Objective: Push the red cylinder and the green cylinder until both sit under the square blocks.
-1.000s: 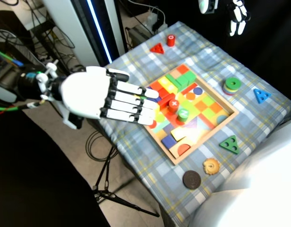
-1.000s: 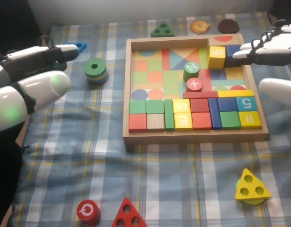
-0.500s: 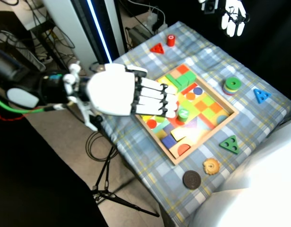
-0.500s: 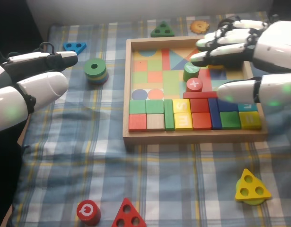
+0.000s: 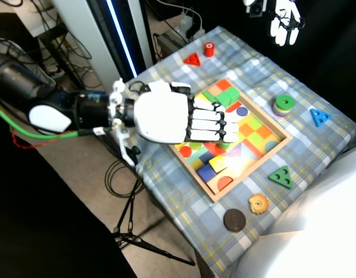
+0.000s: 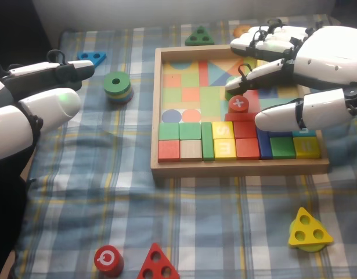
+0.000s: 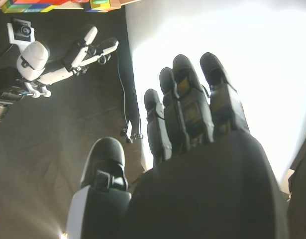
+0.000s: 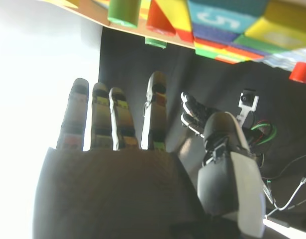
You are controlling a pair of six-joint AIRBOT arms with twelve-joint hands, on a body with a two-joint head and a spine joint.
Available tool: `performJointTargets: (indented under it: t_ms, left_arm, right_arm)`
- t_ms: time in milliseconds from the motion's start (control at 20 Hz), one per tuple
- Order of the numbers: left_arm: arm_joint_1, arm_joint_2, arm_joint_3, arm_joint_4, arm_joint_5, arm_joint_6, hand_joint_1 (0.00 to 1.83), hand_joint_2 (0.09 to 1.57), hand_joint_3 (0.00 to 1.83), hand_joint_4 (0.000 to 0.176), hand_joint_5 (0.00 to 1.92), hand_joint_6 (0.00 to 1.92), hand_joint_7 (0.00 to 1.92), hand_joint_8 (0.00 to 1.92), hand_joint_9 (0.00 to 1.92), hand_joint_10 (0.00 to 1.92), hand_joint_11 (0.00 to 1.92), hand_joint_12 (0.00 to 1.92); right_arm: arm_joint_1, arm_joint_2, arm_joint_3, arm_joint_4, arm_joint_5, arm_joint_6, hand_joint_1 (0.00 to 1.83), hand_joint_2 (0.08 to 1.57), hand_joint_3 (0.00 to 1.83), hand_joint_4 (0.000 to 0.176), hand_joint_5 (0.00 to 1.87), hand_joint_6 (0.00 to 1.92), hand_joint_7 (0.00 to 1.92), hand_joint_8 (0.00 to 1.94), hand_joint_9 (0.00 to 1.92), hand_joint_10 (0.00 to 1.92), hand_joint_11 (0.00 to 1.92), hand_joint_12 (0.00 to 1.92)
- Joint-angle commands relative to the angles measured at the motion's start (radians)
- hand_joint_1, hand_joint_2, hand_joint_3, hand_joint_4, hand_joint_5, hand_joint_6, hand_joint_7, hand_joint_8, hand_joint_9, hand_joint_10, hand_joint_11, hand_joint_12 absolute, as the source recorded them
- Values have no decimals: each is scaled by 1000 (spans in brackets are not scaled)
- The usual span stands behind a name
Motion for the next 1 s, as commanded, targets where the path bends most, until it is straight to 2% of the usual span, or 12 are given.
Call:
performJointTargets:
  t_ms: [0, 100, 300, 450, 550, 700, 850, 950]
  left_arm:
    - [-13, -4, 5, 10, -119, -9, 18, 1342, 0, 123, 397, 0, 466, 0, 461, 1, 5, 609]
    - [-13, -3, 6, 11, -118, -13, 42, 1340, 0, 120, 400, 1, 471, 2, 468, 3, 0, 618]
    - [-12, -1, 7, 12, -116, -17, 59, 1341, 0, 93, 444, 6, 526, 6, 522, 6, 0, 674]
    - [-12, -2, 7, 12, -114, -19, 90, 1338, 0, 100, 454, 2, 532, 2, 541, 6, 0, 679]
    - [-13, -1, 11, 13, -112, -27, 104, 1337, 0, 97, 449, 0, 525, 1, 533, 1, 0, 668]
    - [-13, -1, 14, 16, -112, -38, 91, 1340, 0, 82, 468, 7, 528, 3, 531, 7, 0, 622]
    - [-13, -1, 14, 16, -112, -40, 95, 1335, 0, 94, 470, 3, 541, 5, 538, 5, 0, 636]
    - [-12, -1, 14, 16, -112, -42, 96, 1335, 0, 94, 466, 1, 541, 4, 540, 5, 0, 634]
  right_arm:
    - [17, -3, 4, 31, 83, 3, 0, 1114, 0, 176, 496, 17, 0, 0, 0, 0, 0, 0]
    - [22, -8, 9, 13, 59, 3, 0, 1113, 0, 176, 496, 15, 0, 0, 0, 0, 0, 0]
    - [22, -9, 10, 3, 50, 7, 0, 1054, 0, 176, 502, 3, 0, 0, 0, 0, 0, 0]
    - [22, -11, 10, -11, 45, 10, 0, 1046, 0, 176, 502, 2, 0, 0, 0, 0, 0, 0]
    - [24, -13, 10, -26, 33, 11, 0, 1039, 0, 176, 496, 0, 0, 0, 0, 0, 0, 0]
    - [28, -13, 10, -66, 11, 26, 0, 1024, 0, 176, 498, 1, 0, 0, 0, 0, 0, 0]
    - [30, -13, 16, -114, -12, 60, 0, 1018, 0, 176, 490, 0, 0, 0, 0, 0, 0, 0]
    - [30, -13, 17, -127, -22, 69, 0, 1016, 0, 176, 481, 0, 0, 0, 0, 0, 0, 0]
